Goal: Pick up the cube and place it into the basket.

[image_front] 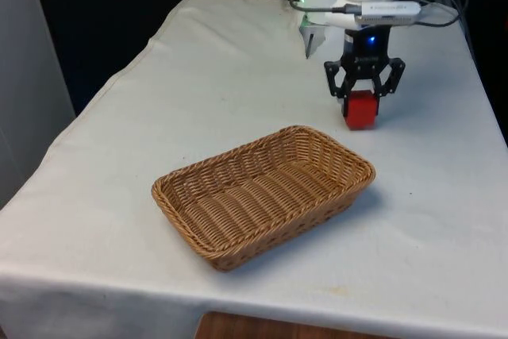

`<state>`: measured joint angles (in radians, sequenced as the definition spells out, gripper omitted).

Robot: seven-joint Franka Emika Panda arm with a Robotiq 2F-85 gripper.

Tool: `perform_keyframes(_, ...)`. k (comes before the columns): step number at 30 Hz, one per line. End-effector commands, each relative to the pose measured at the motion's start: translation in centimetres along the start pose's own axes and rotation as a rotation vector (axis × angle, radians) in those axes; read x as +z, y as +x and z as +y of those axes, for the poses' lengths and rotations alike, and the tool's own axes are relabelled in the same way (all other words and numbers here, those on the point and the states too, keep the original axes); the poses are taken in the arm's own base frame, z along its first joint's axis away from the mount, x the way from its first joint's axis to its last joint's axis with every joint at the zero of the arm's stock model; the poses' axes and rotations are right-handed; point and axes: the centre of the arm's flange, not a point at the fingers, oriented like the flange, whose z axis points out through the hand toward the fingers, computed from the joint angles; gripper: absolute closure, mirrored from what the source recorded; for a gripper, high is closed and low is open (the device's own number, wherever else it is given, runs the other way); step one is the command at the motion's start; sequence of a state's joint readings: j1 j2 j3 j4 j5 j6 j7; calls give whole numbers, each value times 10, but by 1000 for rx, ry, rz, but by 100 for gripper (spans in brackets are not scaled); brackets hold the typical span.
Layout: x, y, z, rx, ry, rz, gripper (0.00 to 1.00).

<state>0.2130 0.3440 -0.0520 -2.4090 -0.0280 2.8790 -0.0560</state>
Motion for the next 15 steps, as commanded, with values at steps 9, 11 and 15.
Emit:
perform_keyframes(9, -34, 28, 8, 14, -3, 1, 99)
perform_keyframes(11, -39, 33, 9, 17, -4, 2, 99)
perform_keyframes(15, -50, 45, 12, 21, -5, 9, 99)
